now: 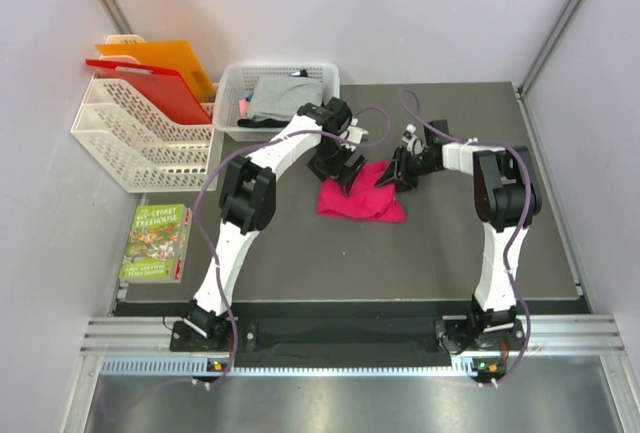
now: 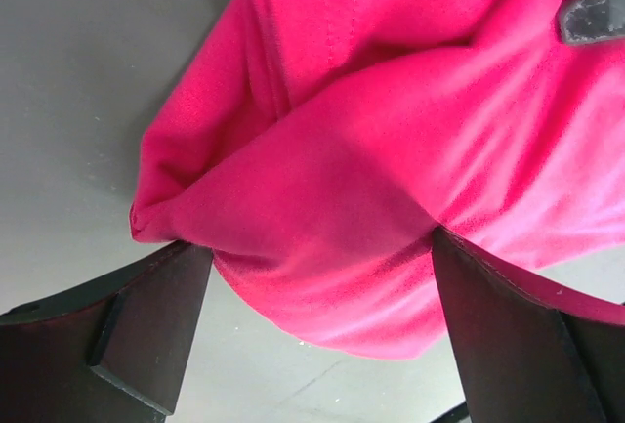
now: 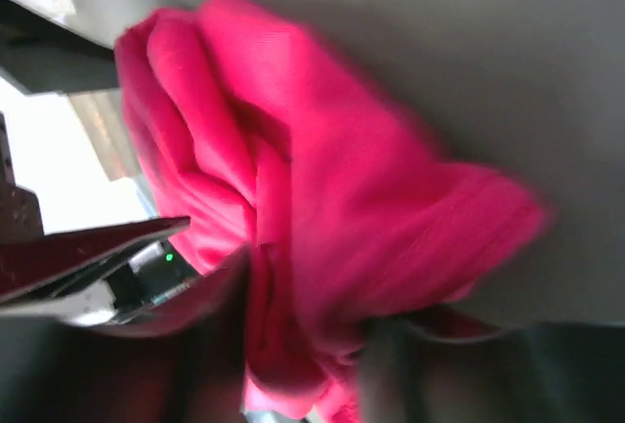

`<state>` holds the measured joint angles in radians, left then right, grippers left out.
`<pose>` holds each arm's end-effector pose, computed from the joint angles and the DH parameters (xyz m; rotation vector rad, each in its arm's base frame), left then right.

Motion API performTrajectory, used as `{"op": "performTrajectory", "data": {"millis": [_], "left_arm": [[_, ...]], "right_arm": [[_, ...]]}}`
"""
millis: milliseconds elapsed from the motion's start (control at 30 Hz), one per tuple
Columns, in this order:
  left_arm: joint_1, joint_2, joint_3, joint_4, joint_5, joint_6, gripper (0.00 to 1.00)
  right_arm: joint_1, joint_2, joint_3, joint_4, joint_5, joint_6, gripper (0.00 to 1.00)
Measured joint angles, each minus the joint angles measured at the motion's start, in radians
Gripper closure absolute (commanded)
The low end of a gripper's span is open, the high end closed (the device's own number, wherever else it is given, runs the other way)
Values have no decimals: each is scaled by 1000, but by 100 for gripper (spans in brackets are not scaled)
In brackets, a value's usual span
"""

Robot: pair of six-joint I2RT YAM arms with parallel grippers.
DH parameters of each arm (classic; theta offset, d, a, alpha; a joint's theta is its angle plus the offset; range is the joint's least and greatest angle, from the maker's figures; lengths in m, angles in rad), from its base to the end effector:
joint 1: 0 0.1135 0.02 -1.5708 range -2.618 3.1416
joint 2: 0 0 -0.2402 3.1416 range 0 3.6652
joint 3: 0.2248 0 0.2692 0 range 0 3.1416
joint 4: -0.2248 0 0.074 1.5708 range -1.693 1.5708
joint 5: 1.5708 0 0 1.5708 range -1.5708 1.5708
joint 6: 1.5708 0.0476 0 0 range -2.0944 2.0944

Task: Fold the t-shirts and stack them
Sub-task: Put the neatly folded tshirt into the corner of the board with the right arm

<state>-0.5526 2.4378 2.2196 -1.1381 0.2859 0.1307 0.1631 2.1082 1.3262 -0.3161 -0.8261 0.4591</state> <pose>0.4167 -0.2727 0.1538 1.0329 2.7680 -0.4824 0.4086 0.1027 0.0829 0.1144 2.6682 1.3039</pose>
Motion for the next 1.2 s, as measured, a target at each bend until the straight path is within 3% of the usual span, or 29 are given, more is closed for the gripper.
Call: {"op": "performTrajectory", "data": {"millis": [67, 100, 133, 433, 567, 833, 1033, 1200], "left_arm": [[-1, 0, 0, 2, -7, 0, 1], [-1, 0, 0, 3, -11, 1, 1], [-2, 0, 0, 3, -15, 2, 1], [-1, -69, -40, 2, -153, 51, 1], [55, -244, -204, 10, -195, 72, 1], [305, -508, -491, 19, -198, 84, 1], [353, -595, -697, 23, -189, 107, 1], [387, -629, -766, 32, -174, 109, 1]], "right_arm": [[-2, 20, -2, -13, 3, 6, 88], [-2, 22, -2, -18, 5, 8, 99], [-2, 22, -2, -22, 11, 8, 100], [-35, 23, 62, -113, 97, 25, 100], [-146, 23, 119, -136, 177, 56, 100], [-458, 29, 234, -83, 419, 143, 100], [-500, 41, 303, -65, 548, 181, 100], [-504, 93, 383, -48, 626, 234, 100]]}}
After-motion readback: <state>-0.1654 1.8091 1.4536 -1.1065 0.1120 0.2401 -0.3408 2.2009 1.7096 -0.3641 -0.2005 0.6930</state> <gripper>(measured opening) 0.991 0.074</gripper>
